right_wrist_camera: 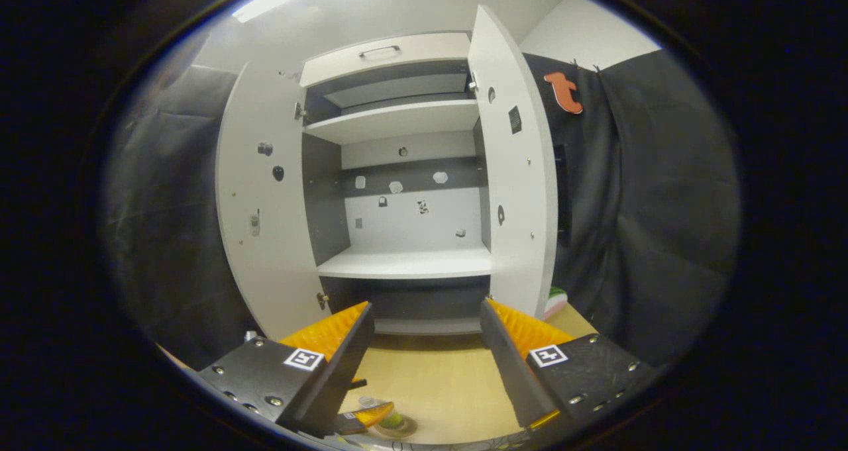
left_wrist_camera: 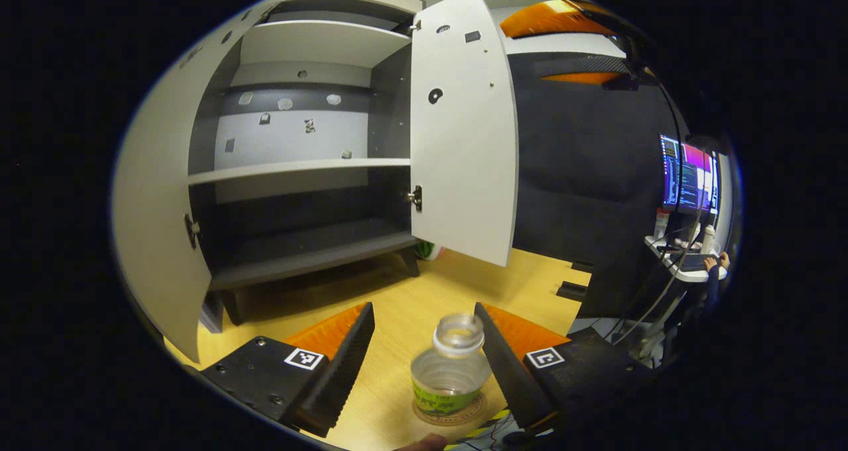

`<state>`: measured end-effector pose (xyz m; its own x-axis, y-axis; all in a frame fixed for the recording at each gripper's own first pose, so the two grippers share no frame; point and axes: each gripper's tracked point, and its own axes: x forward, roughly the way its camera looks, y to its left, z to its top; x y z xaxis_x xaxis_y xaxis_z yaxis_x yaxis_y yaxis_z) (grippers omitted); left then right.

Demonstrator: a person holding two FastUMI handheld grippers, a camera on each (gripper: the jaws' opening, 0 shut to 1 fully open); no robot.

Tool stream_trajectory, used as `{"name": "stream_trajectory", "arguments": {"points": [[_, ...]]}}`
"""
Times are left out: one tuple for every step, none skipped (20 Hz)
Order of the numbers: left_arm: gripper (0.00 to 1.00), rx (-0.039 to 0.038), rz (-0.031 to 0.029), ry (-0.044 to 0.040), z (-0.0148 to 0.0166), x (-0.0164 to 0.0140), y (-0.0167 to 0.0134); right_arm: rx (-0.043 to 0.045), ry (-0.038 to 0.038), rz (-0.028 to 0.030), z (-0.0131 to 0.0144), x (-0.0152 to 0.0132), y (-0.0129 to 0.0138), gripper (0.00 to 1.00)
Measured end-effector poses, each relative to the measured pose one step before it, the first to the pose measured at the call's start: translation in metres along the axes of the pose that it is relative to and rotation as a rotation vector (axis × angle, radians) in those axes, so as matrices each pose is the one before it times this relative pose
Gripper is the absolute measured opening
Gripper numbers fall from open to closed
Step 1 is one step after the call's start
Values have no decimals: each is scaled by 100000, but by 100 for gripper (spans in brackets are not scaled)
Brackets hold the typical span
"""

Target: Grasp the bottle in the cabinet with the left hand and place it on the coaster, then close the right door with the right hand and the left door with the left hand.

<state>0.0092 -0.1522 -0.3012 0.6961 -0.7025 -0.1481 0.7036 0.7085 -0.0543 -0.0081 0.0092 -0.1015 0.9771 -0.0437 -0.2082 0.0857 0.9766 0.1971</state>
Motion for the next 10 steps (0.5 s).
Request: {"name": "stream_trajectory", "arguments": {"points": [[95,1388,819,-1478,1398,-92,296,-126,-1085,534,638,-136,-631,97],[95,123,1033,-1486,1372,-210,83,-517,-691,480,580,-41,-836,97],[95,-580,686,-777,1315,-172,-88,-975,-587,165,675,-73,-1021,97],[95,-1106,1224,-357,1134,-293,-206,-778,-877,-1,684,-116,-1159,97],[94,-1709,1301,-596,1359,-373,-127,-272,-511,-636,606,-137,-1369,97],[95,-1989,795,-1204,1511,-374,-246,-23,-747,-859,542,-105,-1621,97],[95,-1652,700,-1630,1621,-383,-219,-309,-783,-1165,558,-111,-1577,97],[95,-96,755,-1219,1562,-371,-56,-657,-1036,-1151,567,-51,-1667,97],[95,275,2354,-2222,1666,-249,439,-808,-816,-1080,587,-154,-1584,97],[95,258,2602,-826,1444,-196,573,-678,-250,-701,221,-128,-1458,97]]}}
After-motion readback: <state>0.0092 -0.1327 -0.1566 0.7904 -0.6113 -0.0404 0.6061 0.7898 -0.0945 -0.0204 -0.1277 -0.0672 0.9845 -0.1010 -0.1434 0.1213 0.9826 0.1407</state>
